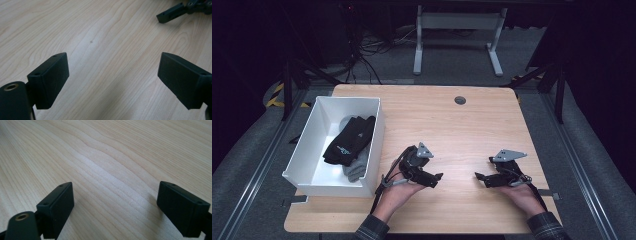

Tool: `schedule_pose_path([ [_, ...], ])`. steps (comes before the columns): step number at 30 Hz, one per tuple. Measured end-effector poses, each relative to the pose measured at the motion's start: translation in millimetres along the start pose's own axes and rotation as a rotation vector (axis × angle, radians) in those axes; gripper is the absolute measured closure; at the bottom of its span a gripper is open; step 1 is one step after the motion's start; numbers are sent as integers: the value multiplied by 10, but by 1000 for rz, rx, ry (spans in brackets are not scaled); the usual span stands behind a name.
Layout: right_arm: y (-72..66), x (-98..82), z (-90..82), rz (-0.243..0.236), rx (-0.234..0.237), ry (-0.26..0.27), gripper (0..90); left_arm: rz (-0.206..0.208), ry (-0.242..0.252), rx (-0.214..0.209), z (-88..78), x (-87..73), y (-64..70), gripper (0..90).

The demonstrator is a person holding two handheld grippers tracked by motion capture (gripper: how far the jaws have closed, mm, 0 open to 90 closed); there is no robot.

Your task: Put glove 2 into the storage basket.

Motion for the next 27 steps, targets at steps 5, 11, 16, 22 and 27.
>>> schedule_pose_path([
  [5,0,0,0,0,0,0,144,0,-19,7,84,-124,-19,100],
  [11,0,0,0,0,0,0,144,33,-48,24,272,-303,-19,88],
  [16,0,0,0,0,0,0,144,56,-40,53,340,-350,-7,62],
  [22,0,0,0,0,0,0,144,62,-28,41,347,-368,-9,31],
  [27,-3,-3,-3,0,2,0,144,68,-28,36,347,-370,-3,23],
])
Point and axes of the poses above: each handheld gripper's, and its own axes: z roughly forward along the jaws, x roughly out of its top, y roughly to its right, the point moved 8 cm from there along z, roughly forward along the jaws, and after that the axes turned 4 degrees about x, right-handed, at the moved point
